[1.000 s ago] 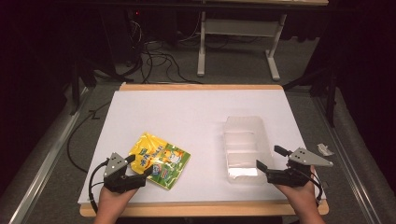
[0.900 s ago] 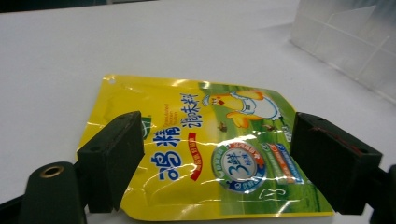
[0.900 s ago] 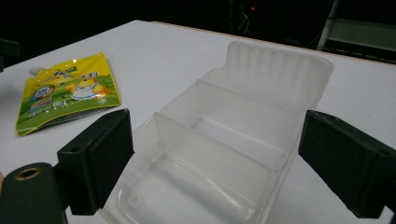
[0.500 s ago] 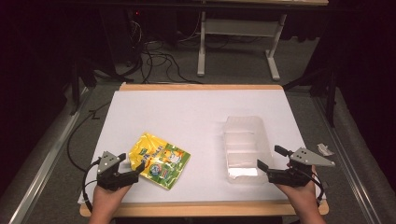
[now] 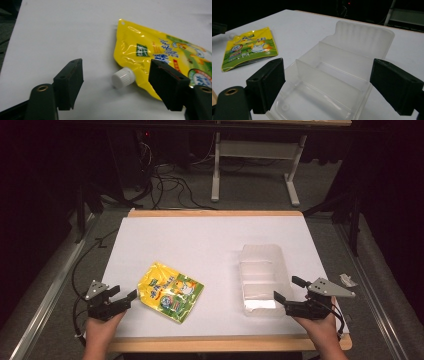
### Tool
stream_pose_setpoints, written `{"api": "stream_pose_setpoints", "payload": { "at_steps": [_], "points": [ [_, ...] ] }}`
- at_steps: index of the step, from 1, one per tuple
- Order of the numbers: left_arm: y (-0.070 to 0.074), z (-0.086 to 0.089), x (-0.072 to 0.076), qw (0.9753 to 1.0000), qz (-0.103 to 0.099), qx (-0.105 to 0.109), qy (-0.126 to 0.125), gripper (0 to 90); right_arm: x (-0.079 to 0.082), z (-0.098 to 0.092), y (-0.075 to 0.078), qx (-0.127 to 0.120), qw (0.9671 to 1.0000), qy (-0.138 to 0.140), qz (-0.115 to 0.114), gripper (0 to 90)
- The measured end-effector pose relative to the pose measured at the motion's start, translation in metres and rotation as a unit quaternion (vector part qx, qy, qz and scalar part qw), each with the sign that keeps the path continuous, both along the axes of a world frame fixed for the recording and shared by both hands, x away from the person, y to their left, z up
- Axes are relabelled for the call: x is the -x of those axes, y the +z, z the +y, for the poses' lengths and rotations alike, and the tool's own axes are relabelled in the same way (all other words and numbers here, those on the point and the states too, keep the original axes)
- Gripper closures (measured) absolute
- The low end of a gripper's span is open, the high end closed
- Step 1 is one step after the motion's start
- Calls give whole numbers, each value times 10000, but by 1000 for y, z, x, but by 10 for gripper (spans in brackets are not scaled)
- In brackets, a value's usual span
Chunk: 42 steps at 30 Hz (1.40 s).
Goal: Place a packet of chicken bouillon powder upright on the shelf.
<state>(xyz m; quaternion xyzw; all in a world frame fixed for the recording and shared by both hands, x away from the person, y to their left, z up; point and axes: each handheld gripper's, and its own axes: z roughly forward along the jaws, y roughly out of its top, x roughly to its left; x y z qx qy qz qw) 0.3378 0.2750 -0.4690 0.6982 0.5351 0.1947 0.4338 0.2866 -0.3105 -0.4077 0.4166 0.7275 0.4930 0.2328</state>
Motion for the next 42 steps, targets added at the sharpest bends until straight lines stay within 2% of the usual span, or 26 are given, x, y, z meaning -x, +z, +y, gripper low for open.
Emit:
{"api": "stream_pose_setpoints", "payload": {
  "at_steps": [4, 8, 11, 14, 16, 21, 26, 30, 35, 39, 41, 42],
  "points": [
    [-1, 1, 0, 10000, 17, -18, 8, 367, 0, -1, 0, -28, 10000, -23, 20, 132],
    [-2, -7, -2, 9995, 0, -192, -242, 452, 0, -1, -1, -38, 10000, -25, 45, 136],
    [-5, -15, -8, 9987, 62, -328, -397, 504, -1, -1, -2, -14, 10000, -11, 49, 140],
    [-8, -20, -12, 9977, 146, -339, -565, 542, -2, -1, -3, -21, 10000, -17, 89, 141],
    [-9, -21, -13, 9973, 169, -447, -557, 551, -3, -1, -3, -15, 10000, -14, 95, 142],
    [-9, -18, -11, 9978, 196, -295, -564, 616, -2, -1, -3, -24, 10000, -24, 88, 143],
    [-11, -24, 2, 9944, 300, -540, -858, 629, 0, -2, -1, -61, 10000, -41, 51, 146],
    [-11, -31, 11, 9921, 350, -587, -1050, 644, -1, -2, 1, -84, 10000, -33, 42, 147],
    [-14, -38, 18, 9890, 305, -649, -1293, 681, -6, 1, 1, -107, 9999, 39, 33, 148],
    [-18, -38, 20, 9897, 246, -536, -1305, 634, -9, 5, 1, -97, 9999, 91, 50, 147],
    [-18, -41, 22, 9891, 150, -688, -1290, 621, -9, 6, 1, -79, 9999, 128, 8, 149],
    [-18, -40, 22, 9893, 146, -711, -1268, 654, -9, 6, 1, -78, 9999, 135, 13, 149]
  ]
}}
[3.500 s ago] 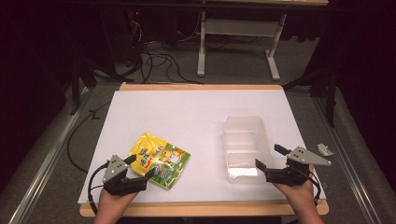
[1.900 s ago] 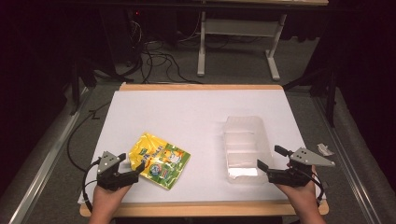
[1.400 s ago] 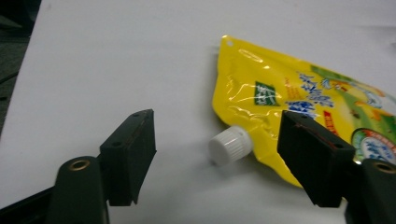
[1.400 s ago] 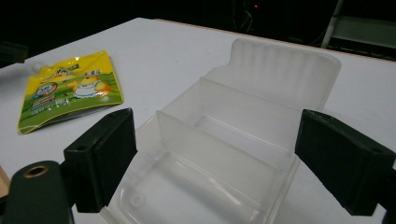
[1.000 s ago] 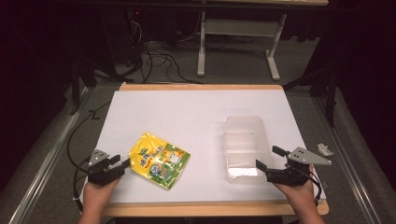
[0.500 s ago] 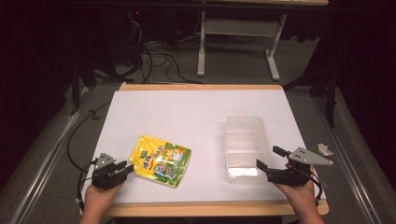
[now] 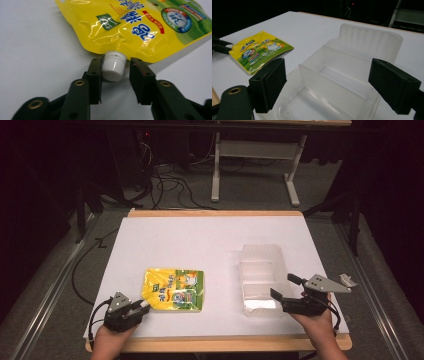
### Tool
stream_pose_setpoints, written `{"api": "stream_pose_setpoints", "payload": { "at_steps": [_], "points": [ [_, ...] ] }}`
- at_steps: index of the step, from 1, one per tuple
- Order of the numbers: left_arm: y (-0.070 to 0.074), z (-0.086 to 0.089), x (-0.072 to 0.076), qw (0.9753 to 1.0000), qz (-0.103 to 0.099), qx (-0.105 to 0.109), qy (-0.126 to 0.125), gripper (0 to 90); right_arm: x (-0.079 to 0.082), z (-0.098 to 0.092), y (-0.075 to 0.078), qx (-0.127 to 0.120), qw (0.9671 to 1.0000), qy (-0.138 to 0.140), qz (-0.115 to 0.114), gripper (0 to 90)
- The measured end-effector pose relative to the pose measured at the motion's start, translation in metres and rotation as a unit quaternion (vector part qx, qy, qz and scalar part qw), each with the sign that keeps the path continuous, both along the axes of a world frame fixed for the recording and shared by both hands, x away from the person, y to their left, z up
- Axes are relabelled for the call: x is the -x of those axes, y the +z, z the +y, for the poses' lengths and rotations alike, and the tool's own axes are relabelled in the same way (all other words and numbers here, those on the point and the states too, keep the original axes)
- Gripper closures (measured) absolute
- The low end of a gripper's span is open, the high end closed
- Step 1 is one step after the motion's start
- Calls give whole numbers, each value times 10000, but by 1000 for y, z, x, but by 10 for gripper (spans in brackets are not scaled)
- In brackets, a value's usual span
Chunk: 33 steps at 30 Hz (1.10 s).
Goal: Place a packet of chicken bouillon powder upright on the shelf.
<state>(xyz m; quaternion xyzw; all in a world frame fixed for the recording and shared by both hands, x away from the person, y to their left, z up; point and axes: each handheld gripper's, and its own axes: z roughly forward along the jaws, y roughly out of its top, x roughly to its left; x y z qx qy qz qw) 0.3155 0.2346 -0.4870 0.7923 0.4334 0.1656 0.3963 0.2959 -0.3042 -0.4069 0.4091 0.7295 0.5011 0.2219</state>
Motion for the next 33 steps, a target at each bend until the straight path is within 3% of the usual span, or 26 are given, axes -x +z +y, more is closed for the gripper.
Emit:
{"api": "stream_pose_setpoints", "payload": {
  "at_steps": [5, 9, 17, 21, 33],
  "points": [
    [1, 4, 0, 9995, 33, 239, -203, 700, 0, 2, 0, -1, 10000, 5, 35, 149],
    [7, 6, 1, 9987, -80, 486, -161, 704, -1, -1, 0, -29, 10000, -18, 21, 149],
    [15, 6, 2, 9976, -214, 648, -96, 706, 0, -1, 0, -54, 10000, -43, 38, 152],
    [24, 4, 5, 9953, -357, 900, 10, 707, 1, -1, 0, -45, 10000, -67, 42, 153],
    [38, -1, 7, 9904, -595, 1233, 185, 710, 3, -3, -1, 1, 9999, -159, 12, 153]
  ]
}}
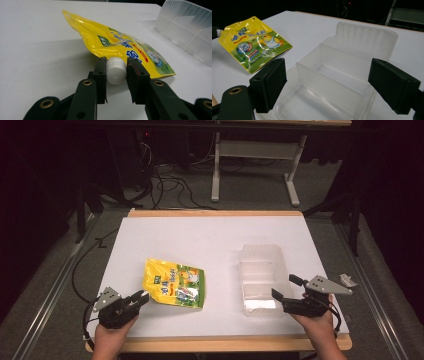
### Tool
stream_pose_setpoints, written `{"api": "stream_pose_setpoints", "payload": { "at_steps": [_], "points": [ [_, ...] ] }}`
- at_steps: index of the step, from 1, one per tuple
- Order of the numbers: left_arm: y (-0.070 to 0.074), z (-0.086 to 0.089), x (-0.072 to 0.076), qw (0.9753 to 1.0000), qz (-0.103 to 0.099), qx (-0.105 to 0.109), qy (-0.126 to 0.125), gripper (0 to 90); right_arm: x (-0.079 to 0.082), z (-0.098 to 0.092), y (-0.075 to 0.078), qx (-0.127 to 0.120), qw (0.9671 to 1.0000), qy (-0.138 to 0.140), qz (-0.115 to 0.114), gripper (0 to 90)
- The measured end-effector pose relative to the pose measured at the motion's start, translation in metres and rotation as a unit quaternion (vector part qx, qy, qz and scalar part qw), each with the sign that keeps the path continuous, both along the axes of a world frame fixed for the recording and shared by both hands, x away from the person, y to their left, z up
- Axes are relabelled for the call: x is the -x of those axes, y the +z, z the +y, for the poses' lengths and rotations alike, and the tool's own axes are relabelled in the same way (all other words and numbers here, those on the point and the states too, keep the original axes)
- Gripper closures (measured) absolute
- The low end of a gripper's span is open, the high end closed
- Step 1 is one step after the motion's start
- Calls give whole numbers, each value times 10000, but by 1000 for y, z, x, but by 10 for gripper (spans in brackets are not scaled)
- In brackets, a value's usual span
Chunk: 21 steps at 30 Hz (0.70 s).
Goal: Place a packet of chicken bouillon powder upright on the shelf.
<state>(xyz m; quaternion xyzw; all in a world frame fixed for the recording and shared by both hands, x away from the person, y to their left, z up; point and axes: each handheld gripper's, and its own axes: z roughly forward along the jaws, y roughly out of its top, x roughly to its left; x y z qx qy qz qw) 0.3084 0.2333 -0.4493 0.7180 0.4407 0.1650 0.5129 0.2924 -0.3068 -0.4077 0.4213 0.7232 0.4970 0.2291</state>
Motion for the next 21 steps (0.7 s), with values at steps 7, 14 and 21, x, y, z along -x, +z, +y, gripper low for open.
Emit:
{"api": "stream_pose_setpoints", "payload": {
  "at_steps": [7, 14, 21],
  "points": [
    [8, -5, 2, 9998, -144, 122, 42, 711, 2, -3, 1, -28, 10000, -44, -45, 153],
    [16, -9, 2, 9994, -264, 220, 47, 715, 1, -3, -1, -8, 10000, -58, -6, 154],
    [24, -15, 4, 9985, -387, 383, 44, 716, 2, -4, 0, -33, 9999, -96, -21, 154]
  ]
}}
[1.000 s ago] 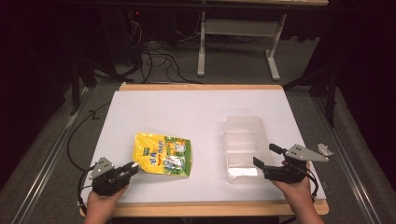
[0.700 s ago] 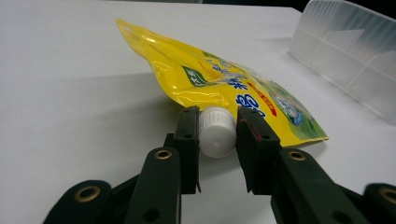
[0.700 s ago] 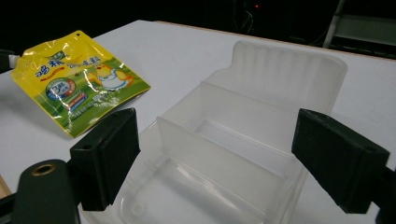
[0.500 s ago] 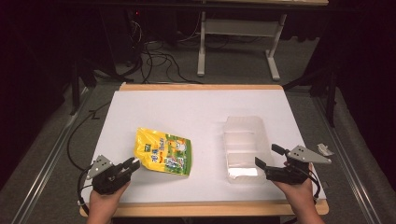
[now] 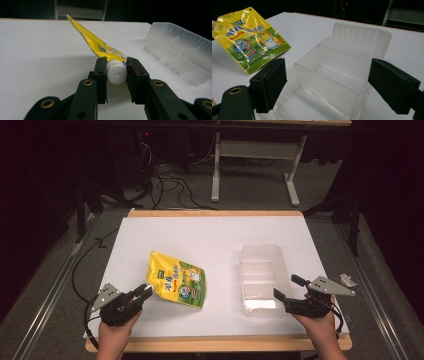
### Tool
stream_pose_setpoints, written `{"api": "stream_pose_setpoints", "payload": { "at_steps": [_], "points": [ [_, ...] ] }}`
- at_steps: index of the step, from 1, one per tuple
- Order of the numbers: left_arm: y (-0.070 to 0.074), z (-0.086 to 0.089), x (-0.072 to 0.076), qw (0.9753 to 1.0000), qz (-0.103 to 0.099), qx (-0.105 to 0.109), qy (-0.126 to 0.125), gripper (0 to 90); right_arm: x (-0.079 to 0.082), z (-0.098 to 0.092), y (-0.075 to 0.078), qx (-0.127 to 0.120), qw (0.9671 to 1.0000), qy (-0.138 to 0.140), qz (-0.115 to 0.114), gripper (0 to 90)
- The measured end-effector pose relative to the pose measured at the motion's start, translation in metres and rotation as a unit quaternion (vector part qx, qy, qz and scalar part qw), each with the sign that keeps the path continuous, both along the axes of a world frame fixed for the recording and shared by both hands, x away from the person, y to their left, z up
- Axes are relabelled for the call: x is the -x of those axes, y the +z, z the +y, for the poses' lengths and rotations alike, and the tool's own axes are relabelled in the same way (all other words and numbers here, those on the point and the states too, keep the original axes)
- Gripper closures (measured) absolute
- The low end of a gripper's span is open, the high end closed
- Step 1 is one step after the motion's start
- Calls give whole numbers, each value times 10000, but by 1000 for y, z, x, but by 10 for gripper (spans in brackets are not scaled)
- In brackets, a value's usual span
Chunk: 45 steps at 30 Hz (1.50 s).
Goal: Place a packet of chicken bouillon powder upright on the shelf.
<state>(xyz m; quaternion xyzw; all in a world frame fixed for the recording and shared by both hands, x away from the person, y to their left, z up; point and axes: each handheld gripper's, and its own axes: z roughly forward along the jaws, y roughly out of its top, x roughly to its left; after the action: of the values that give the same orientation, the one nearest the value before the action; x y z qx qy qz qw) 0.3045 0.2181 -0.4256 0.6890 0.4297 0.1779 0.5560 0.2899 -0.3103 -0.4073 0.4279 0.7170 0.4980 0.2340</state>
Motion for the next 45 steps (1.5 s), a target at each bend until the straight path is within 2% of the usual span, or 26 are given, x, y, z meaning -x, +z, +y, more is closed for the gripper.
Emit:
{"api": "stream_pose_setpoints", "payload": {
  "at_steps": [13, 15, 25, 29, 33, 35, 40, 45],
  "points": [
    [16, -17, 3, 9995, -299, 85, -47, 714, -1, -2, -1, -30, 10000, -40, 8, 155],
    [23, -27, 3, 9991, -406, 103, -88, 713, -1, -3, -1, -37, 10000, -59, 19, 155],
    [37, -49, 0, 9981, -531, 218, -230, 709, 3, -7, 0, -74, 9999, -94, -20, 155],
    [44, -59, -2, 9976, -613, 144, -304, 709, 3, -7, 0, -74, 9999, -99, -17, 155],
    [54, -77, -4, 9959, -790, -37, -437, 707, 4, -8, 0, -78, 9999, -111, -21, 155],
    [55, -82, -4, 9957, -777, 22, -506, 706, 4, -9, 0, -83, 9999, -115, -17, 155],
    [57, -94, -2, 9945, -852, -12, -615, 703, 4, -10, -1, -101, 9999, -126, 3, 155],
    [55, -97, 0, 9943, -846, 53, -641, 692, 5, -11, -1, -105, 9998, -145, -9, 156]
  ]
}}
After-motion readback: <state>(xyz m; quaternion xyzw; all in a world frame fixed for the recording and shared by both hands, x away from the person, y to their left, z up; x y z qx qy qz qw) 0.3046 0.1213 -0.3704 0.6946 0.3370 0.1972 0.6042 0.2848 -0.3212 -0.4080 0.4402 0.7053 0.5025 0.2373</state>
